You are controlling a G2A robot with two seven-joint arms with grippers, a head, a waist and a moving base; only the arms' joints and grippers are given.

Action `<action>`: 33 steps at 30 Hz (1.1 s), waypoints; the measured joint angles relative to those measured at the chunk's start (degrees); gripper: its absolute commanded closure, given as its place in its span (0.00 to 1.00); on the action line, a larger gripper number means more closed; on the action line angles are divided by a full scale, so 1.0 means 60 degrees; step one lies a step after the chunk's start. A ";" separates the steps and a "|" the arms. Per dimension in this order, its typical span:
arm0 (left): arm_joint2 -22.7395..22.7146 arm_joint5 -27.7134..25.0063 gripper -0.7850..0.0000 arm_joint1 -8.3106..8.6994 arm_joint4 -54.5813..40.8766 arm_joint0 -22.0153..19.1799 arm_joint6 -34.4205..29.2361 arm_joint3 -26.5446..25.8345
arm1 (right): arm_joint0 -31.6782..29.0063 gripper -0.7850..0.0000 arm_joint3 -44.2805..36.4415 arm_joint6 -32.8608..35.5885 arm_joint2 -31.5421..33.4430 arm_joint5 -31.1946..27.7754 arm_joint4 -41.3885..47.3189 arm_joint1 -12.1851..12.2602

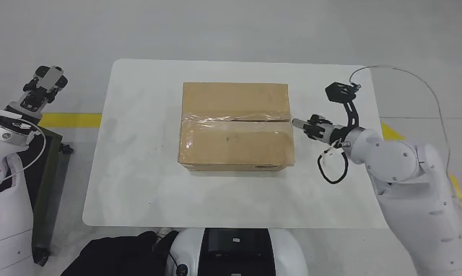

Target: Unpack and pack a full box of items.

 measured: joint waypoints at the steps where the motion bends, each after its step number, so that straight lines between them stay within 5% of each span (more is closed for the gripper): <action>1: 0.0000 0.0000 0.00 0.0000 0.0000 0.0000 0.0000 0.0000 | -0.0010 0.00 -0.0050 0.0056 0.0086 0.0071 -0.0089 0.0018; 8: 0.0000 0.0000 0.00 0.0000 0.0000 0.0000 0.0000 0.0000 | -0.0167 0.00 -0.1005 0.0041 0.0964 0.0293 -0.0743 0.0145; 9: 0.0000 0.0000 0.00 0.0000 0.0000 0.0000 0.0000 0.0000 | -0.0172 0.43 -0.1119 -0.0011 0.1055 0.0242 -0.0703 0.0150; 11: 0.0000 0.0000 0.00 0.0000 0.0000 0.0000 0.0000 0.0000 | -0.0137 0.72 -0.1308 -0.0199 0.1177 0.0036 -0.0343 0.0136; 12: 0.0000 0.0000 0.00 0.0000 0.0000 0.0000 0.0000 0.0000 | -0.0099 0.98 -0.1325 -0.0282 0.1190 -0.0084 -0.0075 0.0120; 19: 0.0000 0.0000 0.00 0.0000 0.0000 0.0000 0.0000 0.0000 | 0.0673 1.00 -0.0701 -0.0563 0.0396 -0.1149 0.2200 -0.0050; 33: 0.0000 0.0000 0.00 0.0000 0.0000 0.0000 0.0000 0.0000 | 0.2609 1.00 0.0807 -0.1154 -0.2314 -0.1224 0.5128 -0.0641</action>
